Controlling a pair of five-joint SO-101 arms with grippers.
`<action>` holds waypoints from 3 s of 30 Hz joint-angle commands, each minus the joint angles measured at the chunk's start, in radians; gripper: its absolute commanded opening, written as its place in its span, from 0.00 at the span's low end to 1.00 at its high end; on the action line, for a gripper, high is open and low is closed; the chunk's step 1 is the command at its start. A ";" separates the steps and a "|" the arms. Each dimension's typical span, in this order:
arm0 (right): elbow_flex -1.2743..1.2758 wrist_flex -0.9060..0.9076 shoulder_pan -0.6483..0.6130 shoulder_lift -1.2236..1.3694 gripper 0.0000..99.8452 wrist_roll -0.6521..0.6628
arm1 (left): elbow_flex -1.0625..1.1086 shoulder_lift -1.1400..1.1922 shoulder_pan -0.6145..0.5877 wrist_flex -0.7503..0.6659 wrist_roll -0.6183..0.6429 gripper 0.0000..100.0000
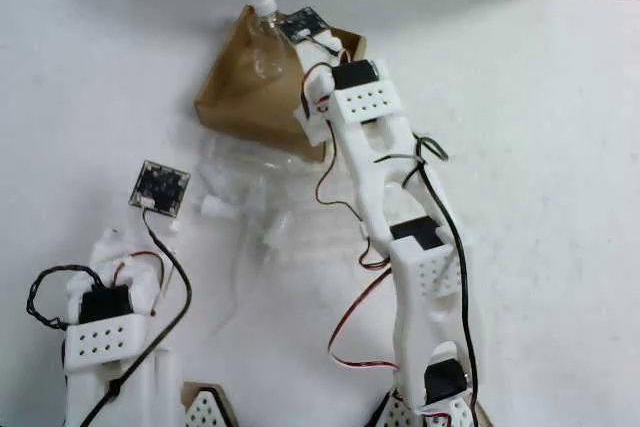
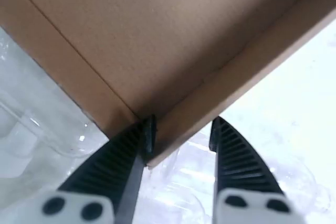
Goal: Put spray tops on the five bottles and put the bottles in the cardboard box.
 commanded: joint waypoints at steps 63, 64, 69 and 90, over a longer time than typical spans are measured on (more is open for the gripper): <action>-0.115 0.101 0.018 0.071 0.02 -0.112 | -0.006 -0.022 0.008 -0.028 -0.011 0.02; -0.115 0.102 0.018 0.071 0.02 -0.112 | -0.006 -0.022 0.008 -0.028 -0.011 0.02; -0.117 0.116 0.019 0.071 0.03 -0.092 | -0.006 -0.022 0.008 -0.028 -0.011 0.02; -0.428 0.484 0.053 -0.021 0.23 -0.051 | -0.005 -0.016 0.012 -0.069 -0.011 0.02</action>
